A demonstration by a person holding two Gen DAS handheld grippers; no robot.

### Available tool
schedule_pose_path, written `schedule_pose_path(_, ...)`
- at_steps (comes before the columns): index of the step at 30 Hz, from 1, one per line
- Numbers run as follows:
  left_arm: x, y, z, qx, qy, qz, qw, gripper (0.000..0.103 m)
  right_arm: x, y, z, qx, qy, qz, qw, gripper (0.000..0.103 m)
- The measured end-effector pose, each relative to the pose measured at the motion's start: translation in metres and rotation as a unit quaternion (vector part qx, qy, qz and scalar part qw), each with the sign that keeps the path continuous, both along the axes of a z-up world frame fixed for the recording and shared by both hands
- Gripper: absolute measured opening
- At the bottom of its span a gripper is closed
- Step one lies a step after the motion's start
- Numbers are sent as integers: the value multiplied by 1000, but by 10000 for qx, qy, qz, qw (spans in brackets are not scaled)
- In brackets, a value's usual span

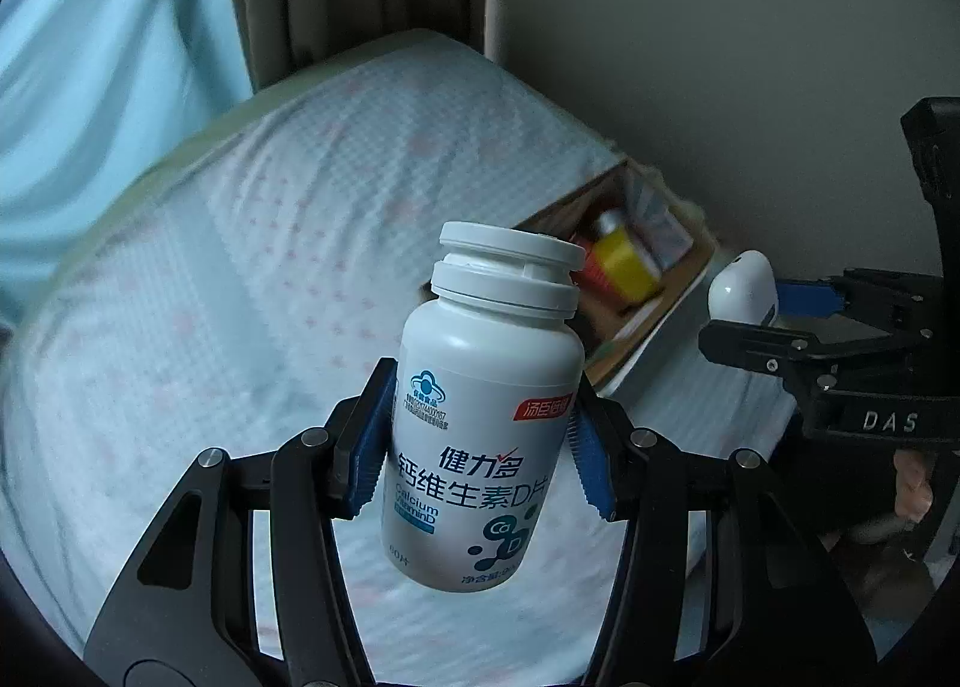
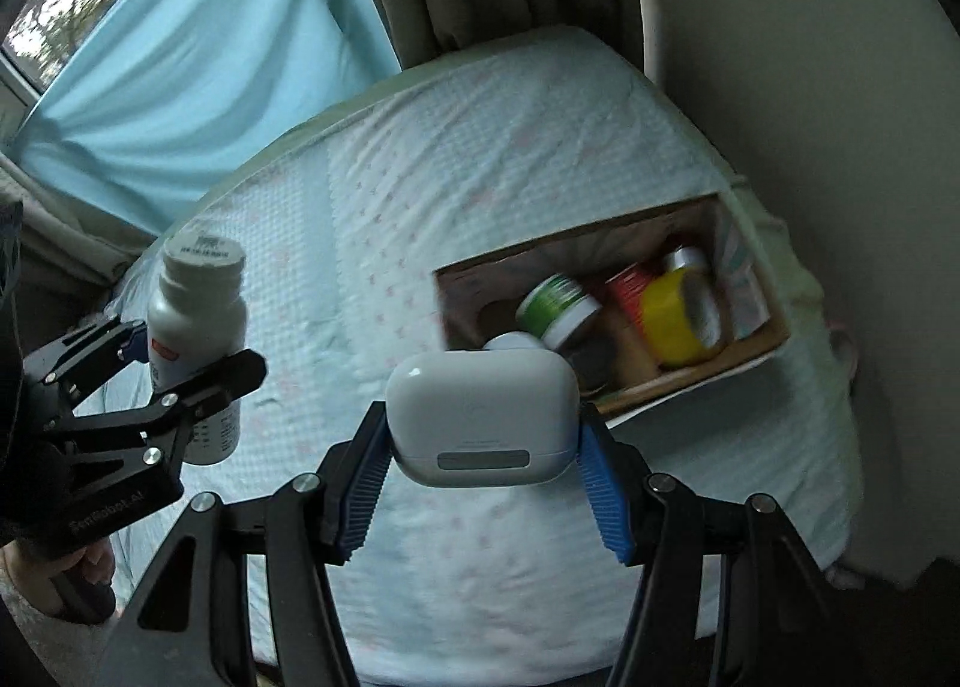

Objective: Organize rigid objects
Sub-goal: 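Carry the vitamin bottle and earbud case over the cardboard box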

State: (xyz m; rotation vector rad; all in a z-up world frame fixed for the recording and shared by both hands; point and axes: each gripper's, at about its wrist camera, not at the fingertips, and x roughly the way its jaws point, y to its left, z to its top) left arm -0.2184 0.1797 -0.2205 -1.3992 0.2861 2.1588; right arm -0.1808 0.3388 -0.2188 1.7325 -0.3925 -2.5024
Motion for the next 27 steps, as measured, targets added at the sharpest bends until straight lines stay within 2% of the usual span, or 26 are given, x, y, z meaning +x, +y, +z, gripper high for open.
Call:
schedule_pose_path(4,-6,47,-15,62,-106,390,9992,49,-23,45,-6,202,47,671,9975,56)
schedule_pose_path(11,-20,103,-62,49,-454,922,9947,49,-68,95,-45,280,-26,1557,9874,56)
schedule_pose_path(19,-34,126,-130,-262,-786,1199,9893,49,-103,105,-100,156,-105,2381,9711,56)
schedule_pose_path(23,-44,127,-161,-290,-970,1362,9855,49,-121,102,-127,7,-149,2521,9676,56)
schedule_pose_path(27,-49,132,-182,-431,-1026,1313,9851,49,-140,95,-149,-90,-233,2585,9657,56)
